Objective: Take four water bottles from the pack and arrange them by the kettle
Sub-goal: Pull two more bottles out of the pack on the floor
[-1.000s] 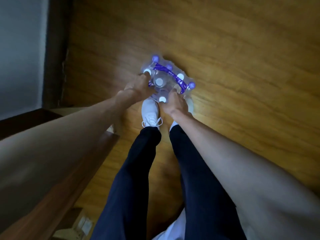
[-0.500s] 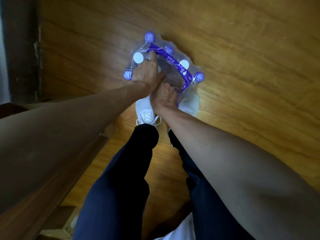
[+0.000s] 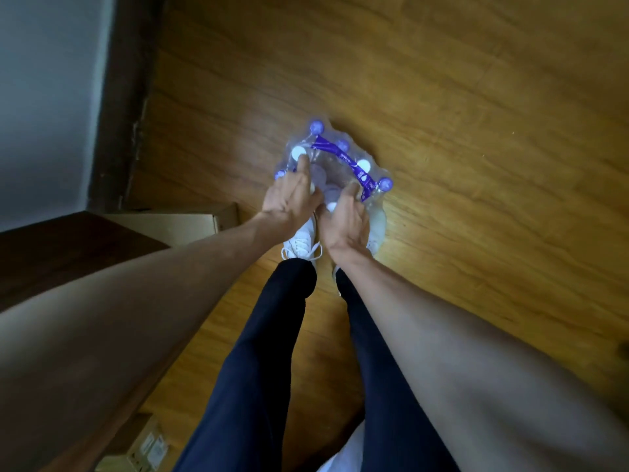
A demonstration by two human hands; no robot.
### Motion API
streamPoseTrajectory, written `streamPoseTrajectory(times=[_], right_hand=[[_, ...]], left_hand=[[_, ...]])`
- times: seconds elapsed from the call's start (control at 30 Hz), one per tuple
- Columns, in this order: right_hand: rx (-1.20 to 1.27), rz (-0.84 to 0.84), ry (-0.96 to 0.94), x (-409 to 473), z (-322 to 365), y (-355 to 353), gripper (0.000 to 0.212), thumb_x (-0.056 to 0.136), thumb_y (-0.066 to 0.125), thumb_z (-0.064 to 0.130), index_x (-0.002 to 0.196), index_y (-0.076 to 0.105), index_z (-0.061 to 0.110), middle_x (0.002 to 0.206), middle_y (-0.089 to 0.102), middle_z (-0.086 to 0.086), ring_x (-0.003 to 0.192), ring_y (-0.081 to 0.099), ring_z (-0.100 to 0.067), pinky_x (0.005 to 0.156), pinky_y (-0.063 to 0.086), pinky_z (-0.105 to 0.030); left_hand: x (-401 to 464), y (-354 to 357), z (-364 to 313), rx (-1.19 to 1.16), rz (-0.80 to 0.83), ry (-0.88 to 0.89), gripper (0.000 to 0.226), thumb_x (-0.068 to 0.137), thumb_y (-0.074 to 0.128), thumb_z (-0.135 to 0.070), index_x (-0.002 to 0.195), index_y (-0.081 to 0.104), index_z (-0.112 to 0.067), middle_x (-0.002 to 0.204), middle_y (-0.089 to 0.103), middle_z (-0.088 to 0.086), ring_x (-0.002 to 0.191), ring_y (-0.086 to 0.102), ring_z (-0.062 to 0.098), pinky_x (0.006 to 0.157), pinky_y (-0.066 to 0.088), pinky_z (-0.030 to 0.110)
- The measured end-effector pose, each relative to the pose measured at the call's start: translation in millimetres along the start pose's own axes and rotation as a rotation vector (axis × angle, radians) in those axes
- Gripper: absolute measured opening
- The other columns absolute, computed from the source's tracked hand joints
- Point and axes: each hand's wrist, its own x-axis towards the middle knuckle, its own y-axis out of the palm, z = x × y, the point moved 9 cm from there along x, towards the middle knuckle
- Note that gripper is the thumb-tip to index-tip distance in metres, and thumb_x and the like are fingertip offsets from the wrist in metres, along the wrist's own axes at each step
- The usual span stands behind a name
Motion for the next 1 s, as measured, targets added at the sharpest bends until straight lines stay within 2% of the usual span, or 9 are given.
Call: streamPoseTrajectory(times=[0.1, 0.27, 0.33, 0.47, 0.6, 0.73, 0.8, 0.9, 1.0], right_hand=[[0.018, 0.005, 0.015, -34.8, 10.9, -37.9, 0.066, 0.092, 0.065, 0.031, 0.144, 0.036, 0.002, 0.117, 0.067, -0.024, 0.107, 0.065, -0.039, 0.077, 0.05, -0.037], [-0.047, -0.027, -0.064, -107.1, 39.4, -117.3, 0.046, 0.091, 0.063, 0.031, 0.128, 0.049, 0.007, 0.102, 0.071, -0.022, 0.096, 0.068, -0.041, 0.065, 0.04, -0.033], [-0.087, -0.037, -0.134, -137.0, 58.1, -152.6, 0.035, 0.091, 0.063, 0.031, 0.118, 0.054, 0.01, 0.099, 0.072, -0.022, 0.093, 0.067, -0.042, 0.067, 0.043, -0.035], [-0.158, -0.05, -0.294, -203.7, 93.9, -219.7, 0.029, 0.088, 0.065, 0.033, 0.111, 0.058, 0.016, 0.093, 0.073, -0.018, 0.088, 0.068, -0.041, 0.066, 0.047, -0.037], [-0.197, -0.048, -0.455, -274.1, 127.6, -280.5, 0.028, 0.084, 0.068, 0.034, 0.107, 0.059, 0.02, 0.087, 0.072, -0.014, 0.085, 0.066, -0.039, 0.06, 0.038, -0.033], [-0.266, -0.042, -0.643, -343.8, 159.0, -330.2, 0.027, 0.082, 0.068, 0.037, 0.102, 0.061, 0.021, 0.086, 0.074, -0.008, 0.082, 0.065, -0.037, 0.058, 0.034, -0.033], [-0.305, -0.027, -0.741, -379.2, 175.8, -348.6, 0.021, 0.081, 0.066, 0.037, 0.092, 0.058, 0.022, 0.08, 0.072, -0.006, 0.078, 0.064, -0.037, 0.057, 0.036, -0.034], [-0.386, 0.013, -0.891, -435.5, 200.4, -365.1, 0.019, 0.08, 0.066, 0.032, 0.084, 0.05, 0.022, 0.081, 0.071, -0.005, 0.078, 0.064, -0.038, 0.058, 0.042, -0.035], [-0.502, 0.065, -1.06, -491.6, 217.5, -365.0, 0.021, 0.078, 0.066, 0.033, 0.084, 0.05, 0.02, 0.081, 0.07, -0.002, 0.076, 0.065, -0.034, 0.059, 0.044, -0.035]], left_hand=[[-42.5, -32.6, -11.9, -0.002, -0.006, -0.021, 0.054, 0.088, 0.054, -0.025, 0.135, 0.035, -0.007, 0.103, 0.067, 0.021, 0.097, 0.063, 0.044, 0.069, 0.037, 0.039], [-123.5, -93.6, -32.3, -0.093, -0.047, -0.065, 0.047, 0.089, 0.056, -0.03, 0.125, 0.037, -0.007, 0.094, 0.067, 0.018, 0.093, 0.065, 0.044, 0.065, 0.037, 0.037], [-159.4, -121.9, -38.8, -0.14, -0.078, -0.084, 0.048, 0.089, 0.057, -0.033, 0.124, 0.037, -0.007, 0.098, 0.068, 0.02, 0.094, 0.065, 0.044, 0.064, 0.037, 0.036], [-237.0, -180.0, -53.0, -0.243, -0.154, -0.108, 0.044, 0.088, 0.056, -0.032, 0.12, 0.038, -0.008, 0.09, 0.064, 0.019, 0.09, 0.062, 0.045, 0.064, 0.037, 0.037], [-319.0, -231.1, -65.1, -0.376, -0.281, -0.112, 0.034, 0.086, 0.055, -0.036, 0.096, 0.029, -0.017, 0.081, 0.059, 0.018, 0.081, 0.058, 0.048, 0.063, 0.041, 0.039], [-405.1, -269.5, -72.3, -0.478, -0.405, -0.137, 0.039, 0.083, 0.056, -0.043, 0.091, 0.026, -0.019, 0.085, 0.064, 0.017, 0.078, 0.055, 0.047, 0.063, 0.045, 0.041], [-447.2, -283.5, -73.4, -0.533, -0.455, -0.162, 0.043, 0.079, 0.055, -0.048, 0.087, 0.025, -0.019, 0.079, 0.062, 0.015, 0.075, 0.052, 0.048, 0.061, 0.048, 0.043], [-511.6, -299.6, -69.2, -0.619, -0.525, -0.249, 0.043, 0.08, 0.061, -0.046, 0.085, 0.031, -0.015, 0.072, 0.059, 0.01, 0.066, 0.051, 0.038, 0.061, 0.049, 0.044], [-570.8, -304.9, -57.8, -0.676, -0.598, -0.317, 0.038, 0.081, 0.063, -0.044, 0.085, 0.035, -0.018, 0.066, 0.061, 0.003, 0.057, 0.052, 0.024, 0.054, 0.047, 0.036]])
